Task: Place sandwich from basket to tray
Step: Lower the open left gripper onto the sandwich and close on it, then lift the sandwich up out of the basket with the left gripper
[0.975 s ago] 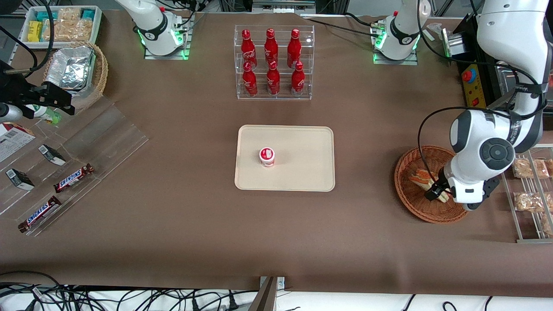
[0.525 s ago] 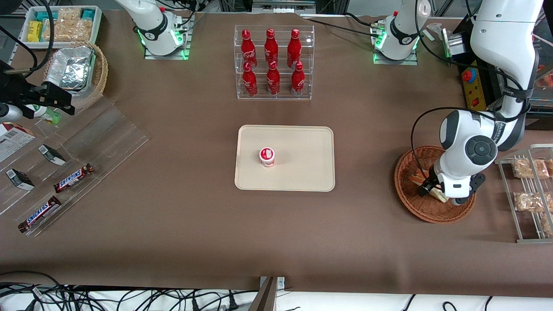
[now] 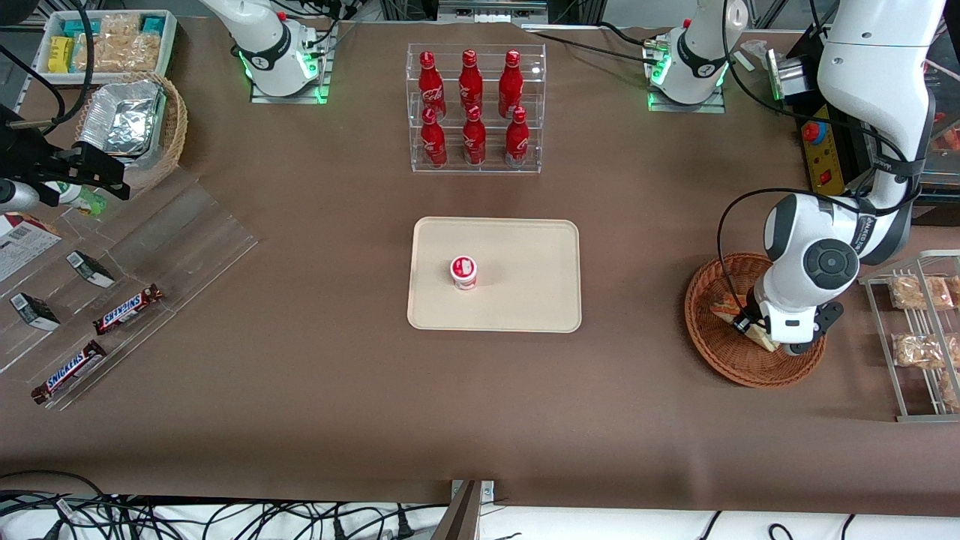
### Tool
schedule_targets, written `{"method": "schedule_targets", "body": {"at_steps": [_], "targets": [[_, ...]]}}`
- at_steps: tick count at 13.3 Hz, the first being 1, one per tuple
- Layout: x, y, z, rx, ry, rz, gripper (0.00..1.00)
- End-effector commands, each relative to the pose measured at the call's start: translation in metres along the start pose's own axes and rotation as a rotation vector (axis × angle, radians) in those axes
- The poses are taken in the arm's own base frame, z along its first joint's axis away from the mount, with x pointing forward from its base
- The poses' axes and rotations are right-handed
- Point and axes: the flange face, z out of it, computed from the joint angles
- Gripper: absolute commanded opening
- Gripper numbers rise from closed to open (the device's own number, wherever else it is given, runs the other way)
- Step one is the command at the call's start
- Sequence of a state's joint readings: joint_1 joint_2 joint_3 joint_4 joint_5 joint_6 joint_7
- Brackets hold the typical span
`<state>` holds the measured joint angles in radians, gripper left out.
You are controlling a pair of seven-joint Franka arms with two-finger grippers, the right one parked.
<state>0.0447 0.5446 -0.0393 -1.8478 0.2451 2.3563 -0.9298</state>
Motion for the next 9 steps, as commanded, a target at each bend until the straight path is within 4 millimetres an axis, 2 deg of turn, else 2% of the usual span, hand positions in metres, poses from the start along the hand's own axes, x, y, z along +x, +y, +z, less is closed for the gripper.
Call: {"method": "schedule_targets", "body": {"at_steps": [1, 3, 6, 9], "targets": [[0.006, -0.006, -0.022, 0.034, 0.012, 0.041, 0.0], [0.01, -0.01, -0.058, 0.028, 0.029, 0.087, 0.0], [0.018, -0.004, -0.117, 0.03, 0.003, 0.154, 0.0], [0.029, -0.004, -0.195, -0.048, -0.085, 0.218, 0.0]]}}
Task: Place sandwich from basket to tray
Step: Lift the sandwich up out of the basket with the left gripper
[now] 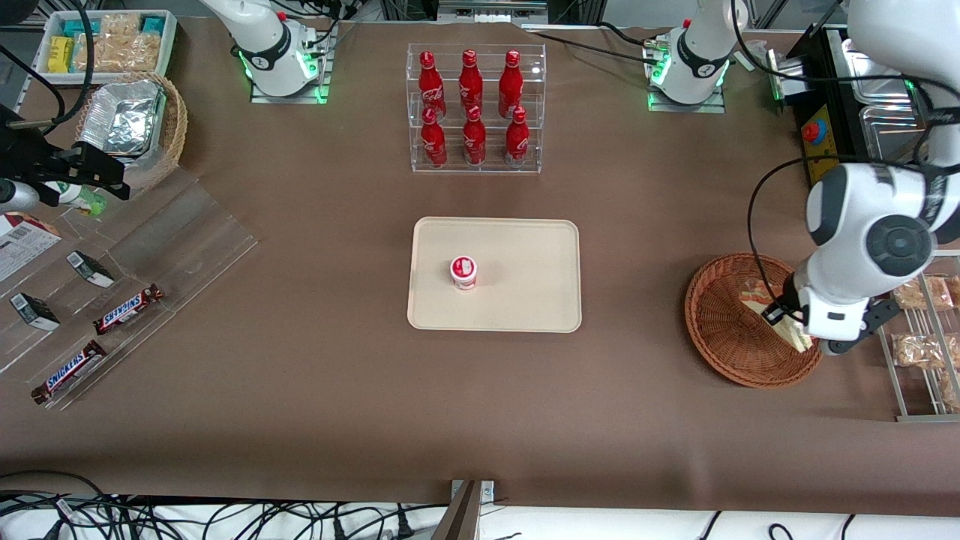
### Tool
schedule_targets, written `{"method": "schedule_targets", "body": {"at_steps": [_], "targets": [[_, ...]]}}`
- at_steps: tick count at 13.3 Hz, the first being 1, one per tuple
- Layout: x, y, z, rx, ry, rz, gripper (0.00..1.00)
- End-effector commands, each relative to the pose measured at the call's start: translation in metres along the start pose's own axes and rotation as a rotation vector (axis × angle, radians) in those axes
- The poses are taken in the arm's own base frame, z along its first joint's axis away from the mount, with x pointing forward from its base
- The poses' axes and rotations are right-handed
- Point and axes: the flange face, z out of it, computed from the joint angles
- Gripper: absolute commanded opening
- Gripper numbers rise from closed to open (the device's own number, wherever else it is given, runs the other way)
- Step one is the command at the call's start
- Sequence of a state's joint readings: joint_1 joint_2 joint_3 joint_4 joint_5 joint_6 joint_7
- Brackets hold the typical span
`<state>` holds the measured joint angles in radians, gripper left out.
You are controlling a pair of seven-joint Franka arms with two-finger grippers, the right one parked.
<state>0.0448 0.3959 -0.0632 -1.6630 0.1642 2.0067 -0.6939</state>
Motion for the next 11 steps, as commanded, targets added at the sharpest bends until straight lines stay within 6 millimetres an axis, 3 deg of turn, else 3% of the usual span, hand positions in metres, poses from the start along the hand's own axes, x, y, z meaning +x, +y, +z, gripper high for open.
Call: {"method": "schedule_targets", "body": {"at_steps": [1, 3, 7, 11], "targets": [[0.005, -0.005, -0.07, -0.05, -0.069, 0.084, 0.0], [0.005, -0.008, -0.105, -0.07, -0.101, 0.124, 0.0], [-0.028, 0.012, -0.146, -0.097, -0.098, 0.382, 0.0], [-0.075, 0.059, -0.158, -0.125, -0.108, 0.615, 0.0]]}}
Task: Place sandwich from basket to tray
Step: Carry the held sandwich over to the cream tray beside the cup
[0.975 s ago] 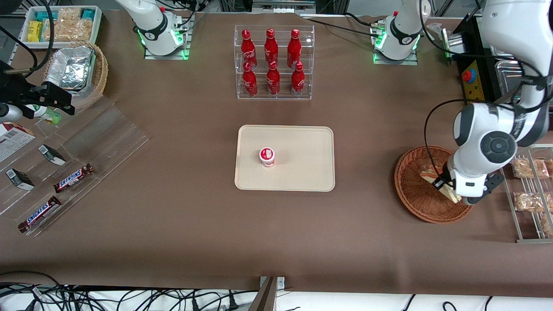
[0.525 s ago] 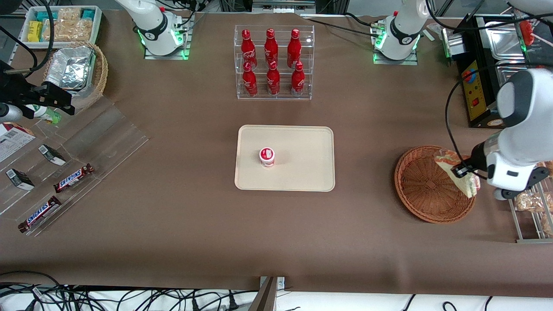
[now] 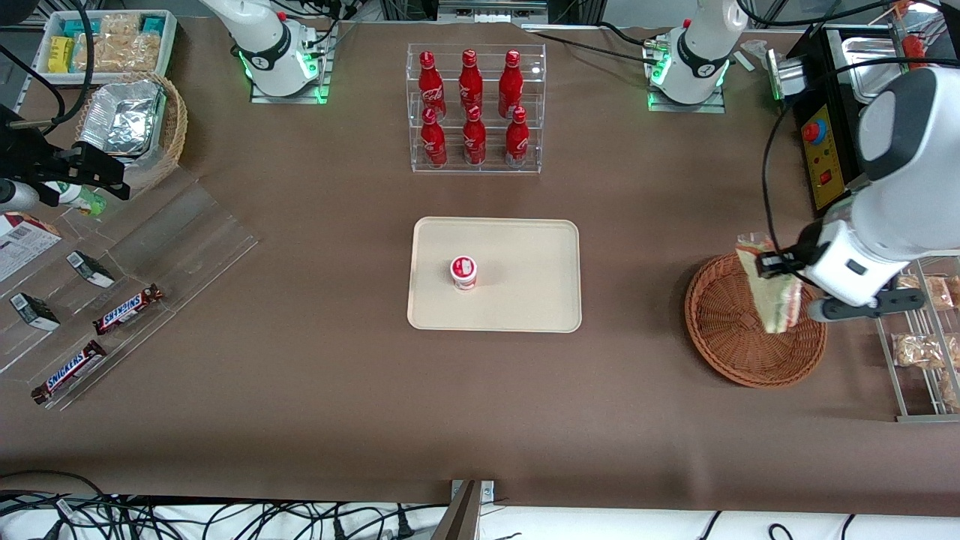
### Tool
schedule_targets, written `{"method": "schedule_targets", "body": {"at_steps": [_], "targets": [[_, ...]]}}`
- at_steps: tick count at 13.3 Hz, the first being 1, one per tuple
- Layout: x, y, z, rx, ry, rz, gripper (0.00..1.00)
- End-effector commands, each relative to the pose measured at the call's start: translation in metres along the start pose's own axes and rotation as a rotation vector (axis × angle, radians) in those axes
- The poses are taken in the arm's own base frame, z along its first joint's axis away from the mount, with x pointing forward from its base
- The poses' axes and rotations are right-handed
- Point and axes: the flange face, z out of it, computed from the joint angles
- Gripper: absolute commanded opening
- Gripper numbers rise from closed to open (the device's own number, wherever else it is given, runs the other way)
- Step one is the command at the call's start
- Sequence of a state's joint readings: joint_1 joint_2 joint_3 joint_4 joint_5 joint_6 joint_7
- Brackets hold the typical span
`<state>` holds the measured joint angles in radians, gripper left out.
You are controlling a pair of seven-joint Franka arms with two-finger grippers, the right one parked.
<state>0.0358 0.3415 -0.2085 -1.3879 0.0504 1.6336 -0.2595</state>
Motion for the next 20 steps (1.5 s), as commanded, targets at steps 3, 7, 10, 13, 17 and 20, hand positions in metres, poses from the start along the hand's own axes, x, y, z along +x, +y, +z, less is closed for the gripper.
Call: {"method": "schedule_targets", "body": {"at_steps": [3, 7, 10, 13, 17, 20], "targets": [[-0.028, 0.065, -0.011, -0.039, -0.029, 0.156, 0.0], [-0.057, 0.121, -0.008, -0.034, -0.064, 0.211, 0.0], [-0.074, 0.161, -0.002, -0.04, -0.07, 0.177, 0.0], [-0.087, 0.196, 0.018, -0.044, -0.039, 0.142, 0.0], [-0.101, 0.224, 0.047, -0.023, -0.002, 0.12, 0.0], [-0.116, 0.252, 0.09, -0.027, 0.06, 0.077, 0.0]]}}
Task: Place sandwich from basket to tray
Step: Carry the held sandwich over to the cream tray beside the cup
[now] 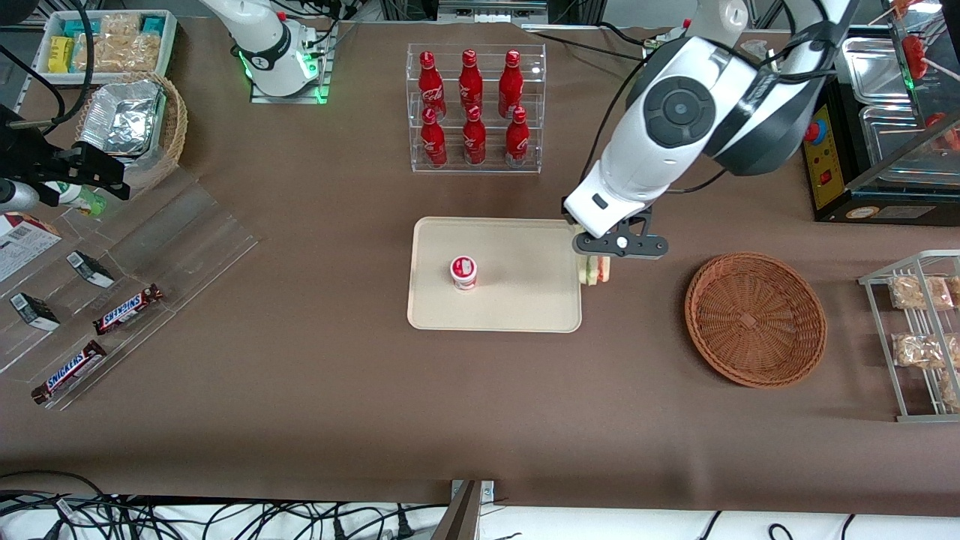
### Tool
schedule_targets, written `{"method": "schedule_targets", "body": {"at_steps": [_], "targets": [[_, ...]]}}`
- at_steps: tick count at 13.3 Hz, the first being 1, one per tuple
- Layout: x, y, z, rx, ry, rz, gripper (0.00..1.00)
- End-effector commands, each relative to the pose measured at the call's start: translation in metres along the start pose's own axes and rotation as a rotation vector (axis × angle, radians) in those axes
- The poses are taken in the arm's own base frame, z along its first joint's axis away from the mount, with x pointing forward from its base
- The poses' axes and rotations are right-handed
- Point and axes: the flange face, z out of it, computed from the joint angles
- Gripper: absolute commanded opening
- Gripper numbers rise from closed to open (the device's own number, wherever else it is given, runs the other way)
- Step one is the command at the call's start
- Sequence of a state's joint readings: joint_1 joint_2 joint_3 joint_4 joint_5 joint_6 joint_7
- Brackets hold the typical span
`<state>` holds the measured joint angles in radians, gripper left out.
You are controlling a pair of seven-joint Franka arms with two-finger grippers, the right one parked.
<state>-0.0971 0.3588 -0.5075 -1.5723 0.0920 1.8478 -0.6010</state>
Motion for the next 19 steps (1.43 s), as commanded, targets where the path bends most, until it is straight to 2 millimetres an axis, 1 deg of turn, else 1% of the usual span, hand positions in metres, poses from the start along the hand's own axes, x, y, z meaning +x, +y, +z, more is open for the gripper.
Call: {"method": "schedule_targets", "body": {"at_steps": [1, 2, 3, 5, 8, 9, 10, 11, 12, 16, 19], "targets": [[-0.017, 0.026, 0.037, 0.035, 0.067, -0.025, 0.0], [-0.018, 0.032, 0.052, 0.057, 0.077, -0.03, 0.0], [-0.021, 0.044, 0.068, 0.076, 0.077, -0.013, 0.0], [-0.026, 0.056, 0.095, 0.101, 0.059, 0.021, 0.0], [-0.025, 0.062, 0.135, 0.129, 0.028, 0.058, 0.0], [-0.028, 0.07, 0.15, 0.129, 0.015, 0.076, 0.0], [-0.029, 0.074, 0.166, 0.143, 0.017, 0.099, 0.0], [-0.029, 0.075, 0.179, 0.148, 0.011, 0.108, 0.0], [-0.031, 0.079, 0.187, 0.149, 0.0, 0.116, 0.0], [-0.029, 0.082, 0.214, 0.129, -0.013, 0.1, 0.0], [-0.026, 0.083, 0.228, 0.12, 0.003, 0.095, 0.0]]}}
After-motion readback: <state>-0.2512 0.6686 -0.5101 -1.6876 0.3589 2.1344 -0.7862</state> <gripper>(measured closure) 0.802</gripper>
